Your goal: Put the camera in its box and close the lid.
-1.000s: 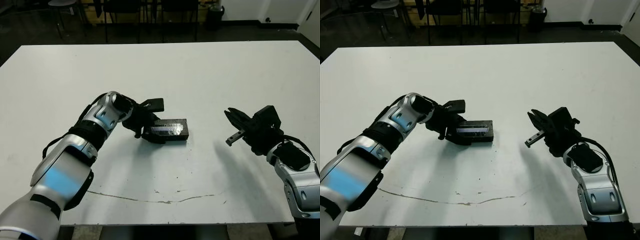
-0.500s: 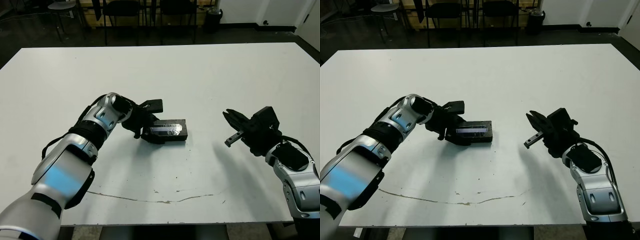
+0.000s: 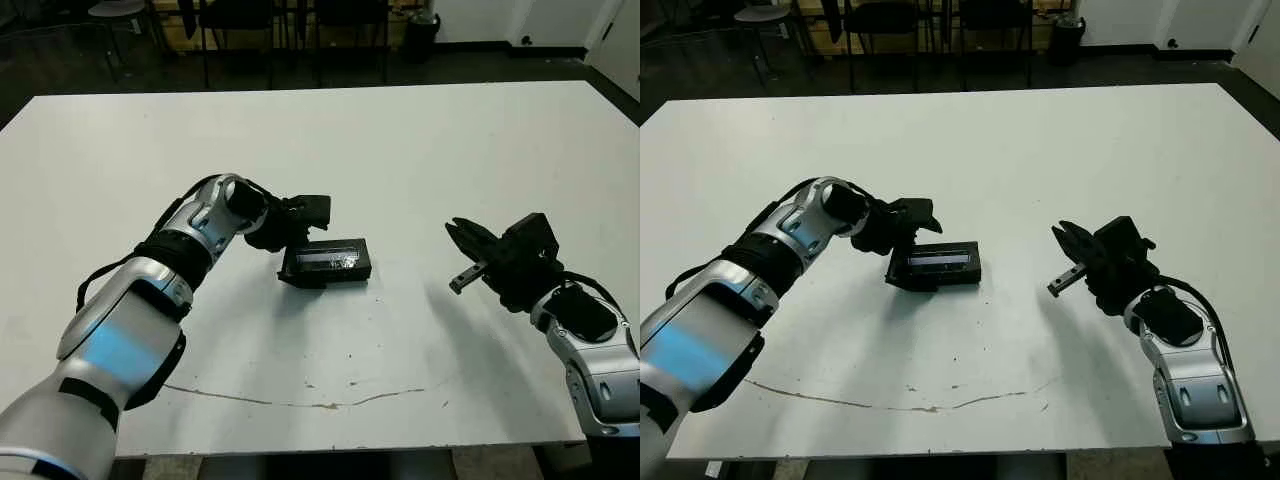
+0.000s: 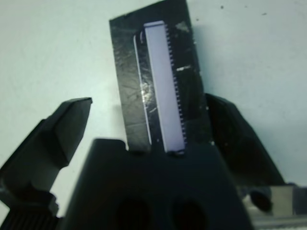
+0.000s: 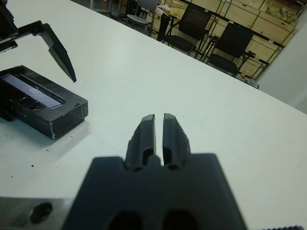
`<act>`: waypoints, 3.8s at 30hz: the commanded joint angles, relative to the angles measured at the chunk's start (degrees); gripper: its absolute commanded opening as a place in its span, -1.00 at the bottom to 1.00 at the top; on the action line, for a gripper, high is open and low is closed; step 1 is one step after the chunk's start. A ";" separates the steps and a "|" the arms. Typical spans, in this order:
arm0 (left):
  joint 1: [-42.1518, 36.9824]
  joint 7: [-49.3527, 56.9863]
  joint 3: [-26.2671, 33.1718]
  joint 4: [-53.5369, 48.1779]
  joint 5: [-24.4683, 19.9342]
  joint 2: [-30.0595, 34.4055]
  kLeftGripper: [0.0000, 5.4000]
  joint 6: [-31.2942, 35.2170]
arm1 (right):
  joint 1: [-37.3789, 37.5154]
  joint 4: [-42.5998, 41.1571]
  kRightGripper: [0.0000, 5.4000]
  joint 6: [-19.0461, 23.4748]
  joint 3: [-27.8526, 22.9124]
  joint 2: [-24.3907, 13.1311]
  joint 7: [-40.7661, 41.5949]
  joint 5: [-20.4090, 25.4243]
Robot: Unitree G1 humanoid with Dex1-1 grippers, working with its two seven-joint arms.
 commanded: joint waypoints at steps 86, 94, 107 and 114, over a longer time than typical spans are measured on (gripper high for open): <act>36.93 54.27 13.08 -36.94 -5.54 -9.27 -0.99 31.23 | -1.02 2.88 -1.00 -0.92 2.28 1.96 -2.50 -1.26; 35.38 52.09 15.96 -37.73 -7.32 -8.84 -0.99 32.62 | -1.31 2.00 -1.00 0.62 2.62 2.12 -3.06 -1.68; 41.87 46.85 21.62 -57.22 -12.15 -4.52 -0.99 34.88 | -0.27 -0.69 -1.00 0.78 2.33 2.20 -3.73 -1.39; 43.87 51.50 35.91 -67.81 -18.18 -3.47 -0.99 36.14 | -0.41 -4.01 -1.00 5.73 0.96 3.69 -6.81 -0.55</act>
